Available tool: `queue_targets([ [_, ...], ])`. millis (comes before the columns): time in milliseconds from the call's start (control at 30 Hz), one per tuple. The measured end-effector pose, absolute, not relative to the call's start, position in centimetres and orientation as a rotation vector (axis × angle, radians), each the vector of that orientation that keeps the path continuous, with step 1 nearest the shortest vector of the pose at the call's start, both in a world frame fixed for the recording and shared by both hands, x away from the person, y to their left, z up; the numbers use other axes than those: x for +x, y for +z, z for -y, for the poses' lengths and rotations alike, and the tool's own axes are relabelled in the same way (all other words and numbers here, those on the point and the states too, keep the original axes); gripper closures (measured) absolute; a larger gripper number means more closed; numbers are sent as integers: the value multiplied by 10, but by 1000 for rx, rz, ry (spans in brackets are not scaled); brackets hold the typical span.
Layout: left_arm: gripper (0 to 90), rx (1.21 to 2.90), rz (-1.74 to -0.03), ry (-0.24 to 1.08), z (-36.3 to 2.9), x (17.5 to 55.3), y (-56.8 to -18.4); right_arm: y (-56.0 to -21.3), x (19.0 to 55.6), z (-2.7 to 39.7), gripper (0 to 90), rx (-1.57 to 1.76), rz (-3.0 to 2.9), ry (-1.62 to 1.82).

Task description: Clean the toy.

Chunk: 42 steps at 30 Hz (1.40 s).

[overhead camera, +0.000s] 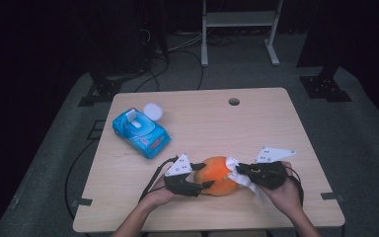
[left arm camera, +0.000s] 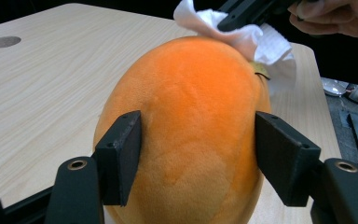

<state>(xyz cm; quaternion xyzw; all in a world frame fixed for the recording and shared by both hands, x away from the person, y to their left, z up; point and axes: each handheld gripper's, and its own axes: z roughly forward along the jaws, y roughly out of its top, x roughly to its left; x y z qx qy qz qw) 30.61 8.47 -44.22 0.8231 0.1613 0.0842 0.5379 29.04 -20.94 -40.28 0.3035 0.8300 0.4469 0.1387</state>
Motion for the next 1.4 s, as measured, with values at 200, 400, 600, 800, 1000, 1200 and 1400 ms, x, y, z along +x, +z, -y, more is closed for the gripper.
queue_targets([
  [200, 323, 1955, -379, 194, -78, 304, -442, -389, 281, 196, 848, 792, -2384, 1400],
  [400, 325, 1959, -375, 197, -82, 304, -442, -399, 286, 190, 848, 769, -2419, 1321],
  [600, 325, 1965, -381, 189, -82, 305, -442, -402, 292, 215, 848, 894, -2363, 1307],
  [800, 325, 1976, -370, 201, -82, 304, -442, -391, 287, 202, 848, 830, -2371, 1373],
  [1000, 325, 1981, -358, 204, -82, 303, -442, -409, 300, 217, 848, 941, -2401, 1300],
  [1200, 322, 1979, -348, 211, -79, 302, -442, -396, 295, 216, 847, 920, -2380, 1425],
  [1400, 324, 1980, -342, 217, -81, 301, -442, -405, 298, 209, 846, 897, -2460, 1390],
])
